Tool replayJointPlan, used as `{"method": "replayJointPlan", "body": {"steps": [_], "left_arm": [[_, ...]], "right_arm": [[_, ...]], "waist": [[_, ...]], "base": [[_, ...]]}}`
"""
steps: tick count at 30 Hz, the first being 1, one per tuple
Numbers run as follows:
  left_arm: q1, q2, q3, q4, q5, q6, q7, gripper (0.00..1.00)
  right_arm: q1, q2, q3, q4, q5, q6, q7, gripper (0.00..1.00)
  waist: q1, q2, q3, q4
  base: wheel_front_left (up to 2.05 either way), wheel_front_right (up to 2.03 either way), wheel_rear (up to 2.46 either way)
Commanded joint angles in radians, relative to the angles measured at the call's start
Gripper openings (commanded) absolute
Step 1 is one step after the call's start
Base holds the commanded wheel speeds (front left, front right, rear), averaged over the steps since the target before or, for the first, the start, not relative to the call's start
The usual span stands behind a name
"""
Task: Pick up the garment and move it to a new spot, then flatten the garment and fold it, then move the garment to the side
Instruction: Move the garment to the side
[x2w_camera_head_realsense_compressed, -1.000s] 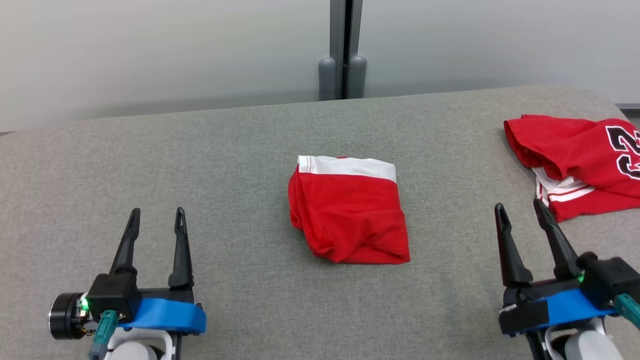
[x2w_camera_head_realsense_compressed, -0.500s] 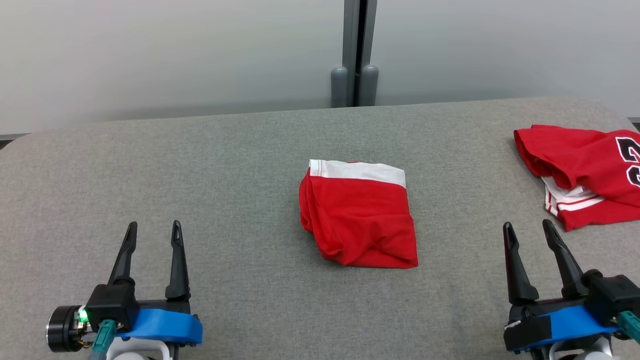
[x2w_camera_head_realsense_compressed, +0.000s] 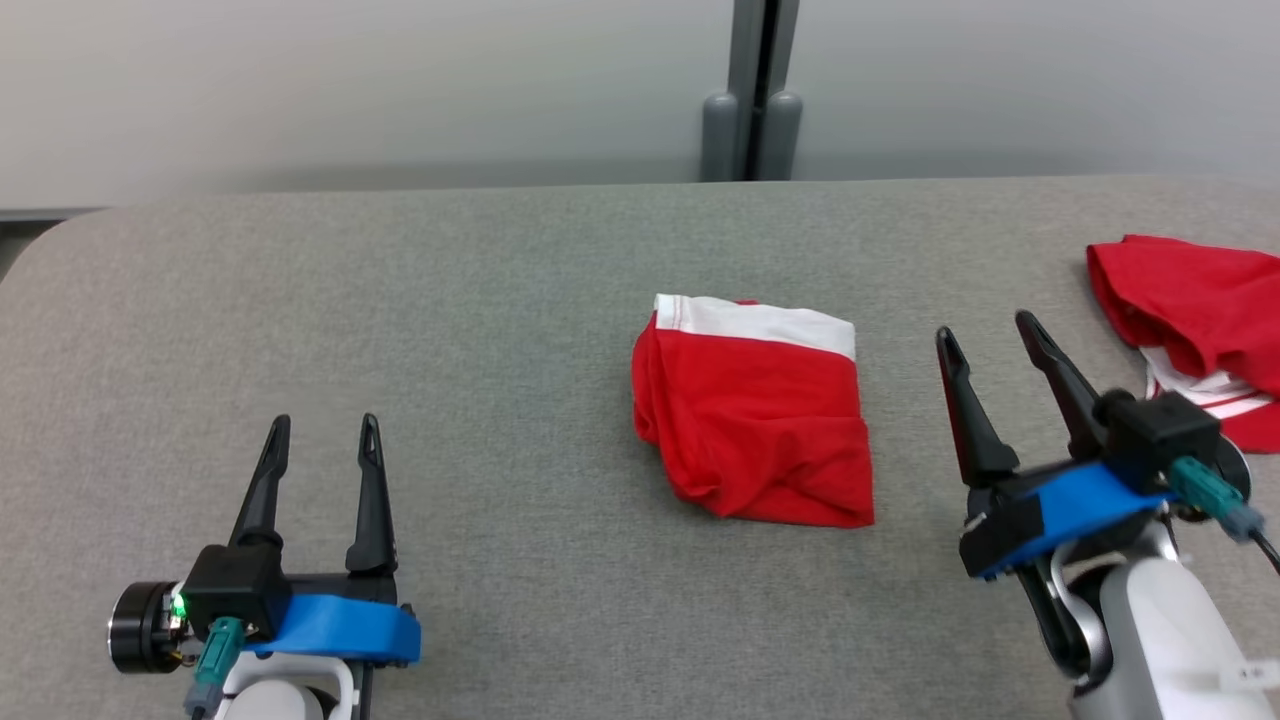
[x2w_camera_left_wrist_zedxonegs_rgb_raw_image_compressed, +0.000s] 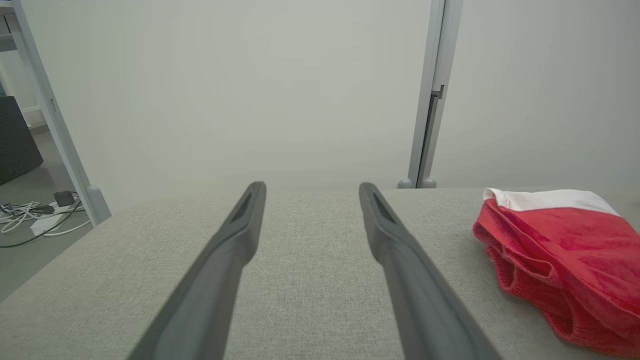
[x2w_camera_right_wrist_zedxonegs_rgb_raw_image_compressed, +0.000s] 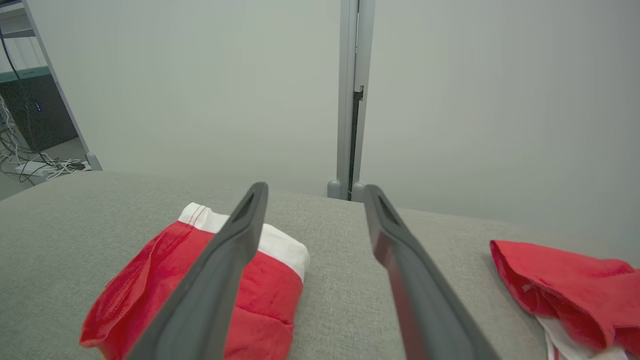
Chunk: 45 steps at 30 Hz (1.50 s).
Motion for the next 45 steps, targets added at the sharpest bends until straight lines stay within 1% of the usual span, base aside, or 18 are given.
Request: {"method": "replayJointPlan", "body": {"steps": [1, 6, 15, 21, 25, 26, 27, 33, 39, 40, 45], "left_arm": [[-0.023, -0.003, -0.003, -0.002, -0.003, 0.000, -0.005, 1.00], [-0.045, -0.008, -0.015, -0.004, -0.013, 0.001, -0.004, 1.00], [-0.076, -0.017, -0.026, -0.001, -0.020, 0.004, -0.005, 1.00], [-0.078, -0.020, -0.027, -0.001, -0.020, 0.010, -0.005, 1.00], [-0.081, -0.022, -0.033, 0.001, -0.022, 0.011, -0.005, 1.00], [-0.082, -0.023, -0.035, 0.001, -0.023, 0.011, -0.005, 1.00], [-0.082, -0.024, -0.036, 0.001, -0.024, 0.011, -0.005, 1.00], [-0.085, -0.026, -0.034, -0.009, -0.031, 0.014, -0.004, 1.00], [-0.102, -0.028, -0.040, -0.020, -0.028, 0.009, -0.004, 1.00], [-0.102, -0.028, -0.040, -0.020, -0.028, 0.009, -0.004, 1.00], [-0.131, -0.026, -0.043, -0.031, -0.017, 0.004, -0.004, 1.00]], "right_arm": [[-0.045, -0.008, 0.011, 0.031, 0.000, 0.001, 0.017, 1.00], [-0.125, -0.017, 0.020, 0.169, 0.008, 0.001, 0.051, 1.00], [-0.192, -0.023, 0.027, 0.430, 0.018, 0.001, 0.011, 1.00], [-0.227, -0.004, 0.027, 0.569, 0.050, 0.001, -0.024, 1.00], [-0.252, 0.015, 0.049, 0.632, 0.084, 0.001, -0.041, 1.00], [-0.257, 0.017, 0.055, 0.644, 0.094, 0.001, -0.044, 0.38], [-0.263, 0.018, 0.061, 0.651, 0.105, 0.001, -0.056, 0.00], [-0.283, -0.023, 0.090, 0.650, 0.135, 0.000, -0.118, 0.00], [-0.227, -0.092, 0.130, 0.562, 0.182, 0.000, -0.146, 0.00], [-0.227, -0.092, 0.130, 0.562, 0.182, 0.000, -0.146, 0.00], [-0.186, -0.167, 0.122, 0.464, 0.205, 0.001, -0.150, 0.00]], "waist": [[0.0000, 0.0000, 0.020, 0.021], [0.0000, 0.0000, 0.060, 0.065], [0.0000, 0.0000, 0.116, 0.136], [0.0000, 0.0000, 0.127, 0.150], [0.0000, 0.0000, 0.129, 0.153], [0.0000, 0.0000, 0.129, 0.153], [0.0000, 0.0000, 0.130, 0.151], [0.0000, 0.0000, 0.142, 0.114], [0.0000, 0.0000, 0.171, 0.029], [0.0000, 0.0000, 0.171, 0.029], [0.0000, 0.0000, 0.203, -0.041]], "base": [[0.00, 0.00, 0.00], [0.00, 0.00, 0.00], [0.00, 0.00, 0.00], [0.00, 0.00, 0.00], [0.00, 0.00, 0.00], [0.00, 0.00, 0.00], [0.00, 0.00, 0.00], [0.00, 0.00, 0.00], [0.00, 0.00, 0.00], [0.00, 0.00, 0.00], [0.00, 0.00, 0.00]]}}
